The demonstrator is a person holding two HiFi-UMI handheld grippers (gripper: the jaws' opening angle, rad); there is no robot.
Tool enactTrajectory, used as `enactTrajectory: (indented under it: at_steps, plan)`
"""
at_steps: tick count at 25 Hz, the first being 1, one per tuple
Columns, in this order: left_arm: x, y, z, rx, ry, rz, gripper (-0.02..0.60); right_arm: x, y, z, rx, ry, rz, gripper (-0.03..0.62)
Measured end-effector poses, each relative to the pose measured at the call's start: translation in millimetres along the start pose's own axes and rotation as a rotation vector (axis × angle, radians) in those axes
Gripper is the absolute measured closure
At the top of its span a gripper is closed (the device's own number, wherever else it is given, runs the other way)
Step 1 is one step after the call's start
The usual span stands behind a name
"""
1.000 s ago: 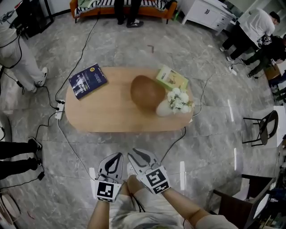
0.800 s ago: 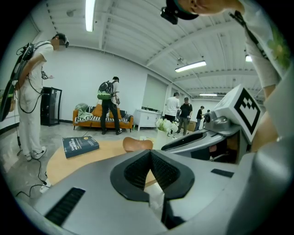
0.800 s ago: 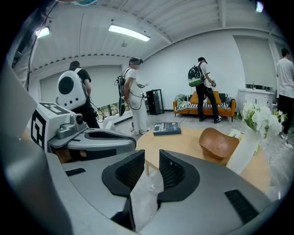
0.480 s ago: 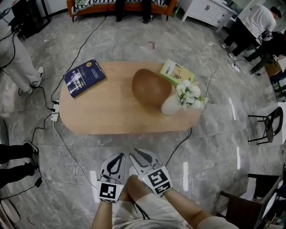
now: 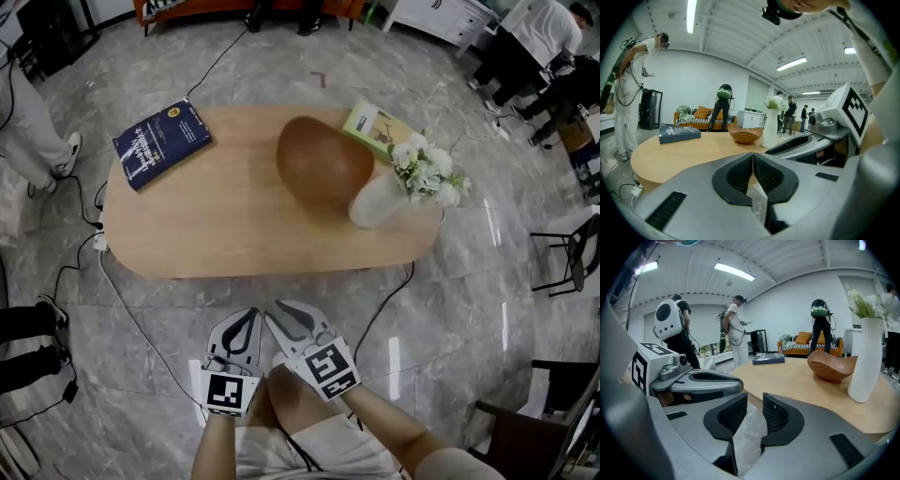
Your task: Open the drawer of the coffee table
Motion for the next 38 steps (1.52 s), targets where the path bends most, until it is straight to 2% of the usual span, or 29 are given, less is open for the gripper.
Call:
enactTrajectory:
  at_steps: [4, 8, 14, 22, 25, 30, 35, 38]
  plan:
    - [-35.7, 0.7, -17.3, -0.002, -0.019, -0.032, 0.574, -30.6, -16.1, -23.1, 0.004, 0.0, 0.021, 0.513]
    - [-69.6, 5.9, -27.4, 0.008, -0.044, -0.031, 0.574, -58.8, -31.1, -42.5, 0.0, -0.013, 0.037, 0.509]
    - [-120.3, 8.4, -44.5, 0.025, -0.084, -0.062, 0.574, -93.0, -55.5, -72.2, -0.02, -0.049, 0.065, 0.474]
    - [-161.4, 7.7, -66.0, 0.041, -0.15, -0.078, 0.574, -119.2, -79.8, -94.4, -0.036, -0.122, 0.069, 0.467]
    - [-167.0, 5.1, -70.7, 0.035, -0.165, -0.079, 0.574, -127.4, -92.5, -102.3, -0.035, -0.133, 0.001, 0.462]
    - [-173.7, 4.5, -74.7, 0.028, -0.151, -0.079, 0.574, -141.9, -120.5, -121.1, -0.038, -0.133, -0.194, 0.444]
    - [-175.6, 8.0, -81.0, 0.023, -0.125, -0.093, 0.574, -146.9, -136.1, -130.2, -0.038, -0.145, -0.253, 0.436]
    - [-175.6, 10.8, -86.9, 0.016, -0.119, -0.09, 0.574, -150.7, -146.0, -138.5, -0.011, -0.158, -0.325, 0.433]
Point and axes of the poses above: the fingertips, and each gripper's own axes: z backward along the fingers, y to its left, x out of its top, the point moved 9 cm from there along z, backward along the fingers, and after that the axes turned 13 degrees about -z, right-handed, at the moved point
